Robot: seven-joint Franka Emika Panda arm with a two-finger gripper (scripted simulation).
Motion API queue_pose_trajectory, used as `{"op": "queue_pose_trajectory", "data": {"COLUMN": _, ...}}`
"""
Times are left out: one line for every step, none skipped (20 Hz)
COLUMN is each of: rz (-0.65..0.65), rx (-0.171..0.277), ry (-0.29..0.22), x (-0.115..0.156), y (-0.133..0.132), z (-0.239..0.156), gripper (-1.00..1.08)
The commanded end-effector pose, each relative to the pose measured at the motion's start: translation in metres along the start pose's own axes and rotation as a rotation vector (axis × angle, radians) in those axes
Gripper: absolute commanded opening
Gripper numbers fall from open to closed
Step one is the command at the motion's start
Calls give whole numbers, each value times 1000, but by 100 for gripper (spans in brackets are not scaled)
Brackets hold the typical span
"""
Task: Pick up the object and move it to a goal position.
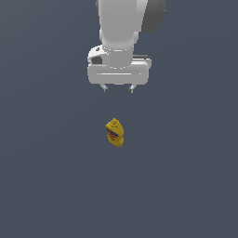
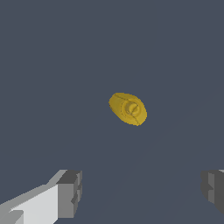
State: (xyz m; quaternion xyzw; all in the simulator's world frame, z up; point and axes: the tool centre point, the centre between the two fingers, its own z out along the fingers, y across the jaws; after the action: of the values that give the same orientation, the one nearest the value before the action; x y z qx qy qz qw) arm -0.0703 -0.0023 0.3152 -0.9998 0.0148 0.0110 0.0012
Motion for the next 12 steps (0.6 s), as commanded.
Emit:
{"op": "queue_pose_trajectory", "data": {"rz": 0, "rx": 0, "ry": 0, "x": 0, "y": 0, "z": 0, "gripper": 100}}
{"op": "queue_pose_trajectory", "data": {"rz": 0, "rx": 0, "ry": 1, "x": 0, "y": 0, "z": 0, "gripper": 100}}
{"op": "queue_pose_trajectory", "data": {"rz": -1, "rx": -2, "ry": 4, "x": 1, "y": 0, "z": -1, "gripper": 100}}
{"op": "queue_pose_trajectory", "data": {"rz": -3, "rx": -5, "ry": 9, "x": 2, "y": 1, "z": -3, "gripper": 100}}
{"op": "queue_pose_trajectory", "data": {"rz": -4, "rx": -8, "ry": 15, "x": 4, "y": 1, "z": -5, "gripper": 100}}
{"op": "queue_pose_trajectory", "data": {"rz": -6, "rx": -13, "ry": 23, "x": 6, "y": 2, "z": -8, "gripper": 100}}
{"op": "queue_pose_trajectory", "data": {"rz": -7, "rx": -18, "ry": 32, "x": 8, "y": 2, "z": -11, "gripper": 100}}
{"op": "queue_pose_trajectory", "data": {"rz": -7, "rx": -22, "ry": 40, "x": 9, "y": 3, "z": -13, "gripper": 100}}
{"op": "queue_pose_trajectory", "data": {"rz": -5, "rx": -25, "ry": 45, "x": 10, "y": 3, "z": -15, "gripper": 100}}
{"op": "queue_pose_trajectory", "data": {"rz": -3, "rx": -27, "ry": 49, "x": 11, "y": 3, "z": -17, "gripper": 100}}
{"op": "queue_pose_trajectory", "data": {"rz": -1, "rx": -28, "ry": 50, "x": 11, "y": 3, "z": -18, "gripper": 100}}
{"op": "queue_pose_trajectory", "data": {"rz": 0, "rx": -28, "ry": 50, "x": 11, "y": 3, "z": -18, "gripper": 100}}
